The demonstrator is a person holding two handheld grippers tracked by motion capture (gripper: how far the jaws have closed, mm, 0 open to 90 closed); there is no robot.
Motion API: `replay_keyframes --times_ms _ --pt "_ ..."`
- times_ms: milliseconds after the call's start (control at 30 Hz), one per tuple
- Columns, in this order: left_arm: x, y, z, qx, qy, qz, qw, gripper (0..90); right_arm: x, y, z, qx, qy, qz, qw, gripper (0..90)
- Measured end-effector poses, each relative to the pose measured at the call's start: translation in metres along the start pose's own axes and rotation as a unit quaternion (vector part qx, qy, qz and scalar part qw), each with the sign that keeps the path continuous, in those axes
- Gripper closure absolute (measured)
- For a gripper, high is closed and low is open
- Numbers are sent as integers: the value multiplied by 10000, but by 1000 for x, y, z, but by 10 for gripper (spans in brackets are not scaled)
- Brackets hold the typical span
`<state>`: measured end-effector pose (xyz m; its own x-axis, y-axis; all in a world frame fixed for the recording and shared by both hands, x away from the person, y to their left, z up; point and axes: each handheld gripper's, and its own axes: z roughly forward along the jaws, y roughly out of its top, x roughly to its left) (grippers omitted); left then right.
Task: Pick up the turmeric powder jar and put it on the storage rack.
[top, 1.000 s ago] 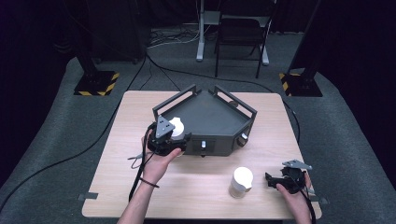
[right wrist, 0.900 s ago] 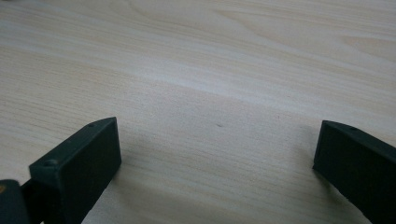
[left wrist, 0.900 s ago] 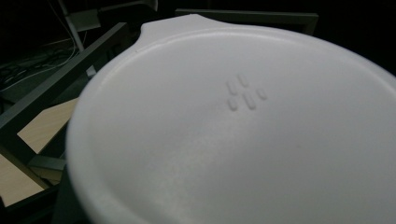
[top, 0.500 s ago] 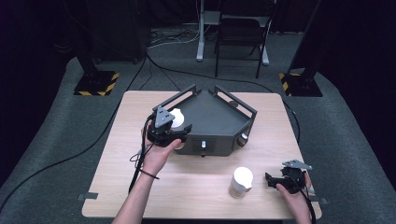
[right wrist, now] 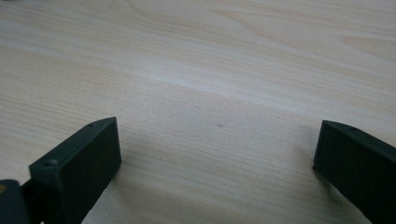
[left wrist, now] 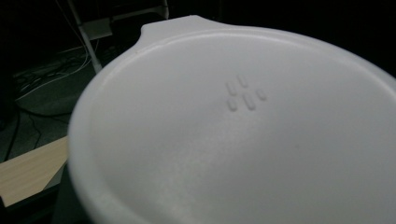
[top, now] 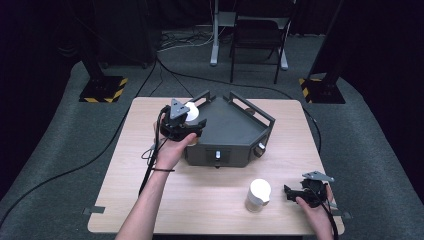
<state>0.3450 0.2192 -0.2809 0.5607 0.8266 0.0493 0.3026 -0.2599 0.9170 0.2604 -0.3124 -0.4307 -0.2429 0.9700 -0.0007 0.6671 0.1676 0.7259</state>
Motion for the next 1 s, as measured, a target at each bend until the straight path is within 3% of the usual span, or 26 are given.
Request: replay_keyframes --times_ms 400,1000 --pt "7 1 34 130 87 -113 9998 310 0 0 0 0 0 -1 10000 0" --pt "11 -1 51 316 153 -251 9991 309 0 0 0 1 0 -2 10000 0"
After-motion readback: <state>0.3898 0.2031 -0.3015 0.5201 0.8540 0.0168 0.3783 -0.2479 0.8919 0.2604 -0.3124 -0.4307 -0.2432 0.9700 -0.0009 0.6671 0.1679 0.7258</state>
